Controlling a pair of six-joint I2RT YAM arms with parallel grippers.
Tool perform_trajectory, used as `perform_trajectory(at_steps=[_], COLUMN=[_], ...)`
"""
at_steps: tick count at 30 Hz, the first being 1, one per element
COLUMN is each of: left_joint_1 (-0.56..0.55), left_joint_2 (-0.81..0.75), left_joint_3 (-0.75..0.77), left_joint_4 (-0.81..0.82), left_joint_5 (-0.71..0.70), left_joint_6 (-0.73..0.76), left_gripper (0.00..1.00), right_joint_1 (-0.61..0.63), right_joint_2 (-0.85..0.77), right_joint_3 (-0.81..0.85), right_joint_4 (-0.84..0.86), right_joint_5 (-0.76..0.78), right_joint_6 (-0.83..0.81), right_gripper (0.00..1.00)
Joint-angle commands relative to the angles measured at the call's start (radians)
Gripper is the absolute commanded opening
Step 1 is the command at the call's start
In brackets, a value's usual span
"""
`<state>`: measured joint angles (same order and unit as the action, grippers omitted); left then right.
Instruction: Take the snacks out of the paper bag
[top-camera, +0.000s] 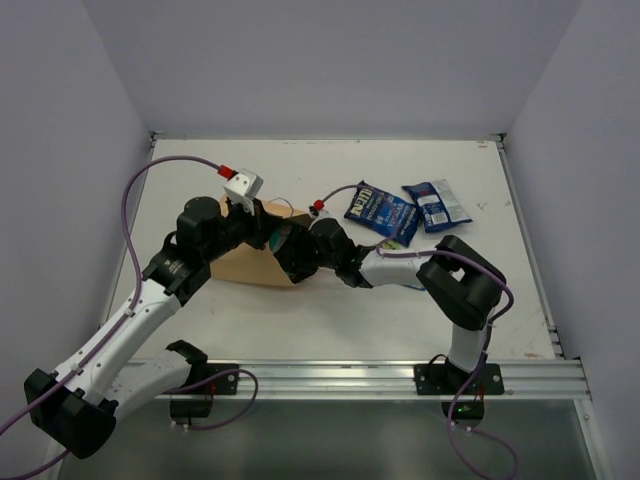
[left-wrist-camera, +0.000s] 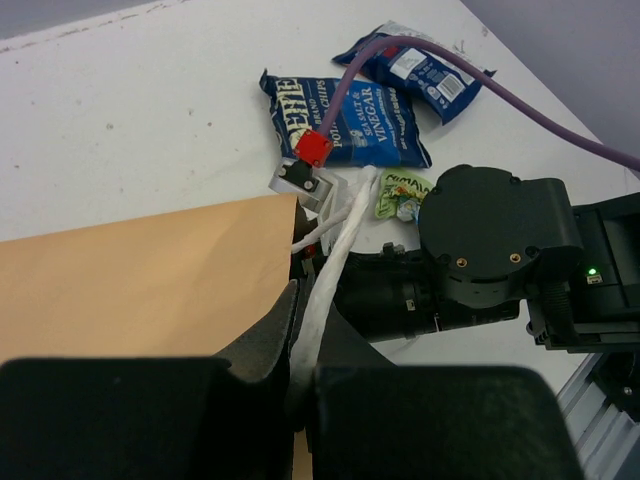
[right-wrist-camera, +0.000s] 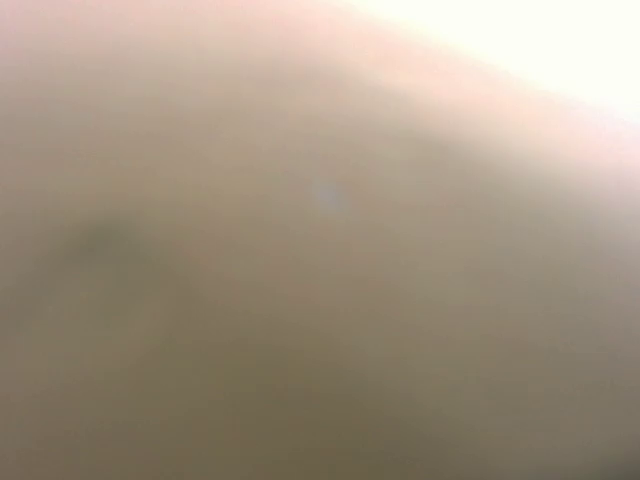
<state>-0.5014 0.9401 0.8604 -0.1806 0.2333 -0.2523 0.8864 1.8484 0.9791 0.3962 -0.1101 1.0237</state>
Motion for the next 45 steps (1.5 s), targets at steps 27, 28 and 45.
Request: perform_trajectory(at_steps=[27, 28, 45], left_joint_1=[0.015, 0.017, 0.029], left_joint_2=[-0.063, -0.061, -0.118], left_joint_3=[-0.034, -0.035, -0.032], left_joint_4=[0.035, 0.03, -0.046], left_joint_5=[-0.222, -0.227, -0.109], left_joint_6=[0.137, 0.142, 0.189], left_gripper=[0.0, 0.0, 0.0], right_joint_1=[-0.236, -0.297, -0.55], right_joint_2=[-0.797, -0.819, -0.328], right_joint_3=[-0.14, -0.135, 0.328], right_joint_4=[-0.473, -0.526, -0.373], right_joint_5=[-0.163, -0.166, -0.272], right_joint_6=[-0.321, -0.332, -0.432], right_gripper=[0.0, 0.0, 0.0])
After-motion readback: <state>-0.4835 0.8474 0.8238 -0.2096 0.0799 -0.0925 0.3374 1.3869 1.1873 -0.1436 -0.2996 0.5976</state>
